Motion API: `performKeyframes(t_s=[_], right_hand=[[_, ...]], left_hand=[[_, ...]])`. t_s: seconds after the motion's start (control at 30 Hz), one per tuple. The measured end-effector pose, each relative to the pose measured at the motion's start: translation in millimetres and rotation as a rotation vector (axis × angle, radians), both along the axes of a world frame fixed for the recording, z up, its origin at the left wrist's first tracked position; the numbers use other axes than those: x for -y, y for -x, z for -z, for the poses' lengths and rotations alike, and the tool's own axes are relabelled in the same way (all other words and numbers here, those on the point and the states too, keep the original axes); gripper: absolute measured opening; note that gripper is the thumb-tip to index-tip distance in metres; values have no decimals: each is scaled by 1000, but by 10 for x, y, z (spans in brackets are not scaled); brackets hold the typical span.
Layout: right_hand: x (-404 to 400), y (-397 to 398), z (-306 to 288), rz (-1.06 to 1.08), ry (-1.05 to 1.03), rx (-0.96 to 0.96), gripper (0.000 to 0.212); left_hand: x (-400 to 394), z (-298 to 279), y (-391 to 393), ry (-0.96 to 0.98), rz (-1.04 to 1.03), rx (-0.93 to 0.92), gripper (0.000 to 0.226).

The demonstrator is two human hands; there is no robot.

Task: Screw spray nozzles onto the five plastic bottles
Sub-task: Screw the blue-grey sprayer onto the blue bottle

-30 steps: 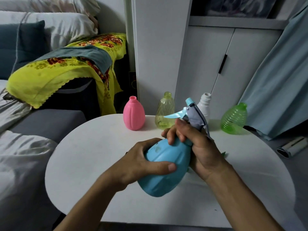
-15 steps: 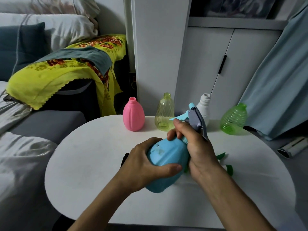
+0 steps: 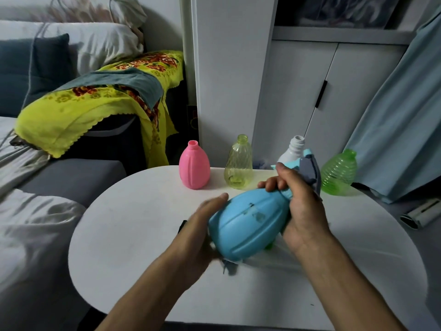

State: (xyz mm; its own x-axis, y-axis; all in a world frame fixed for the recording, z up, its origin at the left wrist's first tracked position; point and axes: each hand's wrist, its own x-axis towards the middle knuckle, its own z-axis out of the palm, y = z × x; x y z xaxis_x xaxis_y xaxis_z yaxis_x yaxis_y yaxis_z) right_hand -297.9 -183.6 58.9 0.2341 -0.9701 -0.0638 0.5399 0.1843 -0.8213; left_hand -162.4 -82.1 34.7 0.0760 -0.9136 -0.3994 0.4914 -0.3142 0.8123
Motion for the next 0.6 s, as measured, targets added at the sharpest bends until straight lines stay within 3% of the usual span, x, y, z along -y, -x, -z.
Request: performKeyframes(t_s=[0.07,0.13,0.27,0.4,0.47,0.53,0.6], right_hand=[[-8,1,10,3,-8,20,44],[1,24,-13,-18,2,29,42],[61,106,-63,-89,-42,105,41],[50,111,-29,-123,-35,118,37],[63,123,-38,-118,-23,65,38],[74,150,-46,-111,-32,55,39],[69,161,-52,-122,-23,64,38]], left_hand=[[-22,4,79,-72,125,-190,53],[-19,-2,120,2,88,-263,53],[31,-22,48,281,-34,36,68],[-29,-29,65,182,94,-124,54],[-18,-24,43,200,118,-3,51],[0,-24,-4,270,57,211,65],[8,-10,-45,321,75,242,75]])
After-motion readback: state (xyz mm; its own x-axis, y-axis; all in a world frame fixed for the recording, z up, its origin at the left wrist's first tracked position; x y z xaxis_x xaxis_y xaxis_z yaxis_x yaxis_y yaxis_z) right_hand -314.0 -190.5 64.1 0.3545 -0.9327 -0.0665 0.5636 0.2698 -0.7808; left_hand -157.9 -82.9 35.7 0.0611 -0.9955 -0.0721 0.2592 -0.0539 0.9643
